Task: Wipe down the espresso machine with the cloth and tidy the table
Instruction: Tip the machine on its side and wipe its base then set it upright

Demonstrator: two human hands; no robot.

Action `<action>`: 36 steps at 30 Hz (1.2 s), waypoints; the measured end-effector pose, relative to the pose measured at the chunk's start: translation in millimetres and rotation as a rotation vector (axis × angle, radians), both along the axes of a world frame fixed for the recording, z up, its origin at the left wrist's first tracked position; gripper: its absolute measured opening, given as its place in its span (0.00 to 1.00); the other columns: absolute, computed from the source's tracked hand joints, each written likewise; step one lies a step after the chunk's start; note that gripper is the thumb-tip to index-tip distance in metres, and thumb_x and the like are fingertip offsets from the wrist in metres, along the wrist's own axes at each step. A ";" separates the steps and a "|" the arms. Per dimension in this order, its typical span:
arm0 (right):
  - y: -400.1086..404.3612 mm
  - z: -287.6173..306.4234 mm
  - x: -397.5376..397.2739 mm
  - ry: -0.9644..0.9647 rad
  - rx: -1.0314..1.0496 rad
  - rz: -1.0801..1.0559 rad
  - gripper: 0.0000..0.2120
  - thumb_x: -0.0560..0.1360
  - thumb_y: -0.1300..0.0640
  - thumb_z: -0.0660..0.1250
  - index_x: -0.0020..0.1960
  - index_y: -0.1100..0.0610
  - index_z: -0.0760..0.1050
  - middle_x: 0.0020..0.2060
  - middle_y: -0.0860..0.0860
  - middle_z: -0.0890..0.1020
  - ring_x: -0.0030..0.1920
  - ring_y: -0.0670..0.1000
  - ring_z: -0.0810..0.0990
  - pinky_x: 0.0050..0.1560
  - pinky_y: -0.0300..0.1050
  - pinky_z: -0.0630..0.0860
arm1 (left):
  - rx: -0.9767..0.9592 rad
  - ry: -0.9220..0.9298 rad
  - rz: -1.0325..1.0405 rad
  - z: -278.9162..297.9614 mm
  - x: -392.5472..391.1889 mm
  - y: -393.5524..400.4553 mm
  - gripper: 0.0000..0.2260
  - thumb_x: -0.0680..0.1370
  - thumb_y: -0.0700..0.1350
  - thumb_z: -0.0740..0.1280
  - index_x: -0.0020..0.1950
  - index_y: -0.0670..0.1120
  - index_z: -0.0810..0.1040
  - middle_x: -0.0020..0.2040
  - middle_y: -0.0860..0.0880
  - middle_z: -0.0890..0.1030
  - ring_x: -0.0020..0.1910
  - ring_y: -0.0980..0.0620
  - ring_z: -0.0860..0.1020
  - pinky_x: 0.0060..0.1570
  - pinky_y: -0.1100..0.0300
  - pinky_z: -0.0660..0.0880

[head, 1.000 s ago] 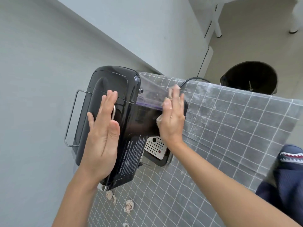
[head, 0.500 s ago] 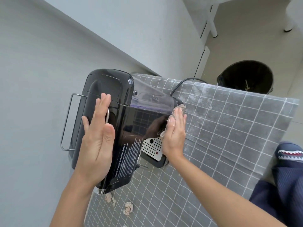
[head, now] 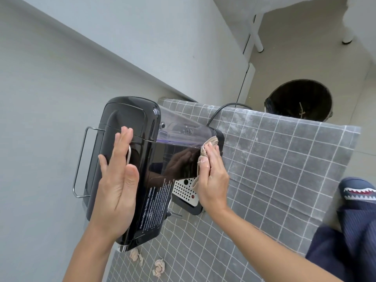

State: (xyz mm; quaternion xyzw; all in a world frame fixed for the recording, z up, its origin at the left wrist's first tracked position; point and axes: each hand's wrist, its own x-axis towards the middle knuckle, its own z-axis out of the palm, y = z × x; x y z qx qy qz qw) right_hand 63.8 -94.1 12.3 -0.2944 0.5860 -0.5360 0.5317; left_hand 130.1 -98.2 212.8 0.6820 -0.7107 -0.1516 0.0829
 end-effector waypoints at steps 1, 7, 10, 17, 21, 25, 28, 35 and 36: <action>-1.5 -4.3 -1.1 -0.013 -0.002 -0.001 0.23 0.81 0.51 0.51 0.70 0.59 0.72 0.70 0.50 0.73 0.75 0.48 0.66 0.75 0.45 0.62 | -0.002 0.000 0.002 0.0 0.1 -1.2 0.26 0.81 0.63 0.45 0.78 0.57 0.52 0.78 0.63 0.55 0.78 0.60 0.51 0.75 0.54 0.37; -2.5 39.1 -5.6 0.004 -0.085 -0.034 0.17 0.81 0.61 0.59 0.68 0.61 0.74 0.69 0.52 0.74 0.74 0.49 0.67 0.75 0.44 0.64 | -0.006 0.003 -0.003 -0.2 0.2 0.6 0.24 0.81 0.62 0.46 0.77 0.61 0.52 0.78 0.63 0.55 0.78 0.59 0.51 0.76 0.51 0.37; -0.8 39.9 -1.1 0.002 -0.186 -0.023 0.17 0.81 0.60 0.58 0.68 0.62 0.75 0.69 0.54 0.74 0.75 0.49 0.67 0.74 0.40 0.63 | 0.010 -0.005 0.002 0.0 -0.5 -2.7 0.24 0.81 0.62 0.45 0.77 0.61 0.51 0.78 0.63 0.55 0.78 0.59 0.50 0.76 0.53 0.37; -5.0 -5.1 -20.6 -0.022 0.133 0.159 0.23 0.81 0.53 0.62 0.73 0.59 0.67 0.72 0.52 0.69 0.71 0.45 0.66 0.72 0.35 0.64 | 0.018 0.038 0.007 -0.4 1.4 -2.4 0.22 0.81 0.61 0.46 0.75 0.64 0.51 0.77 0.66 0.54 0.79 0.58 0.50 0.75 0.56 0.34; -8.2 3.2 -56.9 0.109 0.040 0.261 0.24 0.73 0.48 0.72 0.66 0.57 0.77 0.61 0.50 0.71 0.61 0.44 0.71 0.57 0.20 0.60 | 0.031 0.033 0.008 -0.3 1.5 -1.6 0.22 0.81 0.59 0.46 0.76 0.64 0.51 0.77 0.66 0.53 0.79 0.58 0.50 0.75 0.55 0.34; -12.1 14.1 -94.7 0.205 -0.101 0.371 0.16 0.75 0.52 0.70 0.62 0.52 0.80 0.57 0.46 0.72 0.51 0.36 0.73 0.57 0.28 0.68 | 0.039 0.038 0.022 0.0 1.9 -1.7 0.22 0.81 0.60 0.46 0.75 0.66 0.51 0.76 0.71 0.52 0.78 0.58 0.51 0.75 0.59 0.34; -23.4 9.0 -119.9 0.308 -0.130 0.391 0.19 0.77 0.61 0.67 0.67 0.51 0.76 0.65 0.49 0.72 0.53 0.35 0.74 0.59 0.27 0.68 | 0.037 0.038 0.019 0.0 2.0 -0.8 0.22 0.81 0.61 0.46 0.75 0.66 0.50 0.76 0.71 0.52 0.78 0.59 0.50 0.74 0.61 0.33; -25.2 -39.7 -141.0 0.785 0.009 0.399 0.24 0.81 0.52 0.60 0.74 0.60 0.65 0.76 0.63 0.60 0.78 0.63 0.52 0.77 0.64 0.42 | 0.037 0.033 0.016 -0.9 2.7 -0.7 0.22 0.81 0.61 0.46 0.76 0.65 0.50 0.76 0.69 0.52 0.78 0.59 0.49 0.74 0.61 0.33; -20.9 -47.8 -133.7 0.908 0.071 0.582 0.33 0.80 0.40 0.57 0.77 0.59 0.58 0.78 0.63 0.50 0.78 0.64 0.38 0.73 0.62 0.28 | 0.034 0.035 0.017 -0.9 3.1 -0.7 0.23 0.81 0.61 0.46 0.76 0.64 0.50 0.77 0.68 0.52 0.78 0.59 0.49 0.74 0.61 0.34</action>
